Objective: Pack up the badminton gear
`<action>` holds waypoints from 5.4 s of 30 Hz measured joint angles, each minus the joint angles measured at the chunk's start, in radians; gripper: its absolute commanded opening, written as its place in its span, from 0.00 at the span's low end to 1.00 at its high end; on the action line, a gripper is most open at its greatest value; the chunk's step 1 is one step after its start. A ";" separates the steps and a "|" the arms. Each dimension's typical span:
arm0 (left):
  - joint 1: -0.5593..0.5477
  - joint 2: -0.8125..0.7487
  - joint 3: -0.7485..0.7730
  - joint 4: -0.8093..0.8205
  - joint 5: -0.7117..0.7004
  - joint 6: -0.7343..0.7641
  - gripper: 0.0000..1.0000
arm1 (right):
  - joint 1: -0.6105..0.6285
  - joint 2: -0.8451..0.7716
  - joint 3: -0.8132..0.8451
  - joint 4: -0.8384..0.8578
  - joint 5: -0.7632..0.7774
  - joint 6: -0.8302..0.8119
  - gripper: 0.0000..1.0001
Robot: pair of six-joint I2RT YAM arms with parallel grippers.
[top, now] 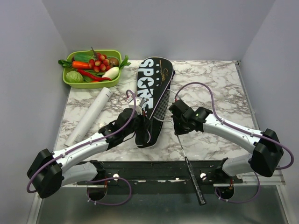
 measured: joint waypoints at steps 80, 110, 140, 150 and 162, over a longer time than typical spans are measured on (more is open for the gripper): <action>0.006 -0.019 -0.088 0.003 0.031 -0.007 0.00 | -0.211 -0.053 -0.099 0.391 -0.172 -0.063 0.62; 0.006 -0.019 -0.092 0.003 0.031 0.008 0.00 | -0.108 -0.114 -0.602 0.937 -0.566 0.271 0.56; 0.010 -0.034 -0.214 0.150 0.017 -0.037 0.00 | -0.085 0.286 -0.283 1.015 -0.660 0.410 0.01; 0.002 0.018 -0.191 0.077 -0.038 -0.050 0.07 | -0.079 0.421 -0.275 1.136 -0.675 0.418 0.00; -0.011 -0.265 -0.109 -0.303 -0.302 -0.105 0.21 | -0.121 0.456 -0.272 1.258 -0.542 0.420 0.01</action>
